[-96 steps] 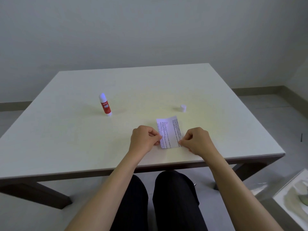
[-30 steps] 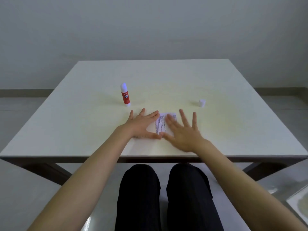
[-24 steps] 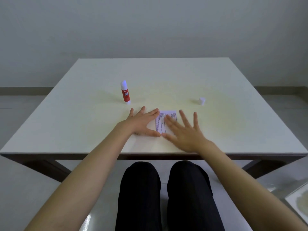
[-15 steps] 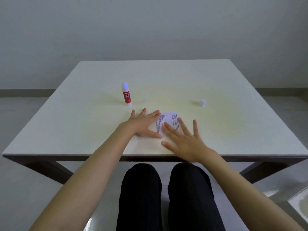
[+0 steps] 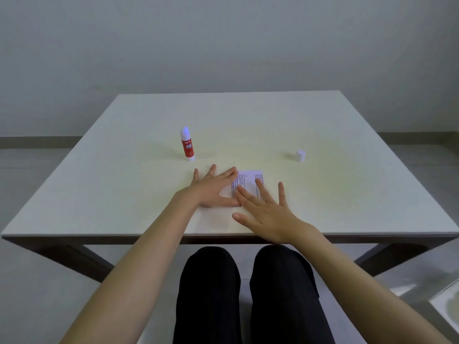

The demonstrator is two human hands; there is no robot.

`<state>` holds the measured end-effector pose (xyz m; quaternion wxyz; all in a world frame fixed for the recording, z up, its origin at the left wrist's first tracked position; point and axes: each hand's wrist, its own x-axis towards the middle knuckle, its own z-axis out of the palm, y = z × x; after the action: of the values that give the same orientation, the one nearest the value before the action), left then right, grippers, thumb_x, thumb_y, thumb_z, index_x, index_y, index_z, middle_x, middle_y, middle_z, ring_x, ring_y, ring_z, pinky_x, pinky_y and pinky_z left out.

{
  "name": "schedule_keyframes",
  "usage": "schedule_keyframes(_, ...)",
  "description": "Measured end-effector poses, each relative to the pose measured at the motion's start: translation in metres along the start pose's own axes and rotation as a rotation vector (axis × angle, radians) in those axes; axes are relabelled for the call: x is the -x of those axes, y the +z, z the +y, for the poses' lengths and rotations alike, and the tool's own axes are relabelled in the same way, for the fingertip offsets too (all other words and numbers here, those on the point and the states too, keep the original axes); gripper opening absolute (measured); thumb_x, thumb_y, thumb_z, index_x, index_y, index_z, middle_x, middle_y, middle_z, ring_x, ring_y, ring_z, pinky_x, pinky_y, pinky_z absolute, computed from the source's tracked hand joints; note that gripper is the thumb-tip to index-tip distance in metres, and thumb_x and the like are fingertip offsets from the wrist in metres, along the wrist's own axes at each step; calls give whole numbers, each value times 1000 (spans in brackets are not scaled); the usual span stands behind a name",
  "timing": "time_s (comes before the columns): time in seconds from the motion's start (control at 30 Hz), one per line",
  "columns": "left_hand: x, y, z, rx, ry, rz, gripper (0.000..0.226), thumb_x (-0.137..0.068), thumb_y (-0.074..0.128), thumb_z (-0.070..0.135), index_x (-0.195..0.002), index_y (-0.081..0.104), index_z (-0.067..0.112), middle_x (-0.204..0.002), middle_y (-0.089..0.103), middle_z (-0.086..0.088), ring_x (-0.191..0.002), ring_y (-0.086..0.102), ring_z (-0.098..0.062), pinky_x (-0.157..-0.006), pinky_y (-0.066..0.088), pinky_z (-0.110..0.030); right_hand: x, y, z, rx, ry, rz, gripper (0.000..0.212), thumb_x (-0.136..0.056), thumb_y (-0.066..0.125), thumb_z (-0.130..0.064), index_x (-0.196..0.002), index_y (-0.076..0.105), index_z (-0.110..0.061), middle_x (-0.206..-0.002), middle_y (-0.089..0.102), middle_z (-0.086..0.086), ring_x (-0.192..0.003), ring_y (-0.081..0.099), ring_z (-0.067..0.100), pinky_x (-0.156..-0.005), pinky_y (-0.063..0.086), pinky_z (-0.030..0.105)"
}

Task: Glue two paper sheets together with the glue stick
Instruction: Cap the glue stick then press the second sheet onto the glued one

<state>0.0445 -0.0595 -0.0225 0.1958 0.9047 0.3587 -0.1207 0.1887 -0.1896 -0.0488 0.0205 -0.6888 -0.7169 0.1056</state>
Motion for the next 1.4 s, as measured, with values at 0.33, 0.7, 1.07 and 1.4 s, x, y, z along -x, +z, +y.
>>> schedule_keyframes(0.33,0,-1,1,15,-4,16,95,-80,51,67,-151,-2,34,-158,-10,24,-147,-17,-24,-112,-15,-60,-22,2,4,86,-13,33,84,-73,-7,-81,-145,-14,-38,-152,-18,-24,-145,-21,23,-102,-31,54)
schedule_keyframes(0.7,2,-2,2,6,4,19,96,-80,53,67,-151,-2,33,-159,-9,21,-147,-17,-25,-112,-14,-61,-20,-11,23,88,94,13,77,-83,3,-73,-148,-9,-35,-157,-12,-20,-143,-26,24,-106,-26,56)
schedule_keyframes(1.07,3,-1,0,98,15,20,97,-79,58,63,-152,1,33,-159,-8,22,-147,-20,-22,-114,-13,-60,-25,-5,24,98,202,48,80,-82,2,-73,-149,-9,-32,-158,-12,-18,-143,-27,26,-106,-25,57)
schedule_keyframes(1.4,5,16,-11,362,64,206,81,-83,57,57,-150,17,36,-159,10,21,-148,-11,-11,-116,-18,-48,-27,5,30,63,217,130,83,-81,2,-73,-148,-14,-28,-159,-14,-13,-145,-21,25,-110,-18,59)
